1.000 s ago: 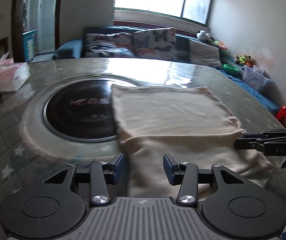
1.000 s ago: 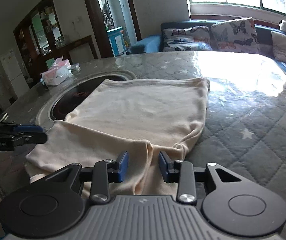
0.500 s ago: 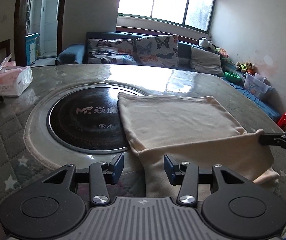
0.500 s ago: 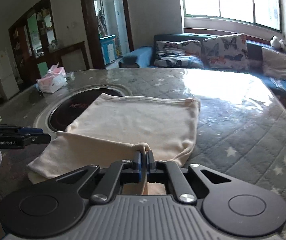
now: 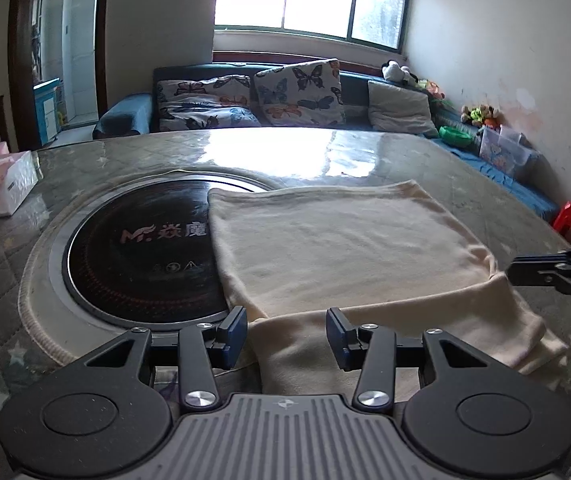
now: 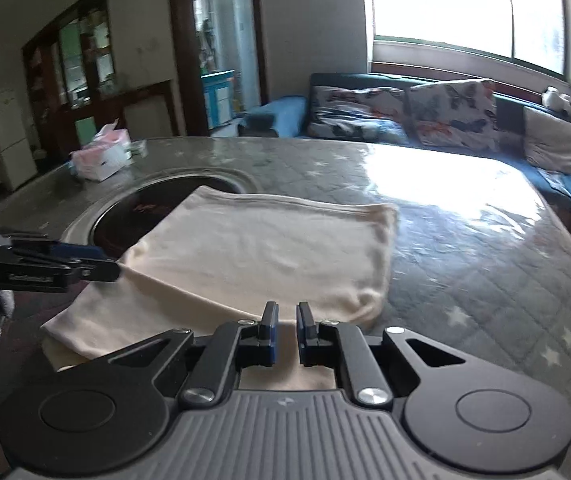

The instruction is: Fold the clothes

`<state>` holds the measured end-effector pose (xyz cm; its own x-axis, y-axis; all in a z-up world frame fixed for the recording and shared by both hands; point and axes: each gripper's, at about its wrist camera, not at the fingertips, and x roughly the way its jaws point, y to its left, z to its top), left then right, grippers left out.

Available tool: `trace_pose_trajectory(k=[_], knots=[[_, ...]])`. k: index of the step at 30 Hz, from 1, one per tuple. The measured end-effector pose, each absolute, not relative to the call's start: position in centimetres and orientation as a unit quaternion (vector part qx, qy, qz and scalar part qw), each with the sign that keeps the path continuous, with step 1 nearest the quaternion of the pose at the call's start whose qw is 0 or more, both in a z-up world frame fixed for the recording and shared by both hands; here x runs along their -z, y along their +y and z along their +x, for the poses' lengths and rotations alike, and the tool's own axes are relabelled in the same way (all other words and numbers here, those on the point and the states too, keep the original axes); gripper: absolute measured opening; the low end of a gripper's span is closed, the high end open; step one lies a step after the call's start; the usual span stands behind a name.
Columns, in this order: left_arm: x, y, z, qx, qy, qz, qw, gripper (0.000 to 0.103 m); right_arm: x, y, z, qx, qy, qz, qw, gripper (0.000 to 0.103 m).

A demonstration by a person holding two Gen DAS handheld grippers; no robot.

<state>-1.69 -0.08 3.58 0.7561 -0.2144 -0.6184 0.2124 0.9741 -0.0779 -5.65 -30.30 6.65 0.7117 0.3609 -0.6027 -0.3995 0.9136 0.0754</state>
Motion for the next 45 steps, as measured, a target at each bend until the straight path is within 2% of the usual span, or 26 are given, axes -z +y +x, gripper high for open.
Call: trace_pose_trajectory(k=[6,12,19,22,38,41,45], knots=[[-2.6,0.1,-1.3,0.112,0.341,0.006,0.933,0.049,-4.6,-29.6,-4.1,-0.211,0.347,-0.035,0.913,0.009],[-3.7,-0.8,-3.8,0.144,0.326,0.022,0.934,0.047,-6.0,-30.3,-6.6,-0.23,0.342,-0.049,0.91,0.01],[-3.3,-2.6,-7.1,0.188,0.319,0.066,0.927,0.047,-4.9,-30.2,-8.8,-0.241,0.354,-0.067,0.901,0.011],[-3.0,-3.1,-7.8,0.194,0.315,0.087,0.925,0.047,-5.3,-30.0,-9.2,-0.246,0.343,-0.071,0.904,0.016],[-3.0,-3.3,-8.2,0.209,0.313,0.092,0.922,0.048,-4.7,-25.9,-9.2,-0.309,0.341,-0.077,0.884,0.02],[-3.7,-2.4,-9.1,0.217,0.305,0.102,0.922,0.051,-5.5,-27.4,-9.5,-0.294,0.333,-0.067,0.893,0.02],[-4.1,-1.5,-10.9,0.239,0.297,0.13,0.916,0.056,-5.4,-29.3,-9.6,-0.266,0.338,-0.06,0.901,0.027]])
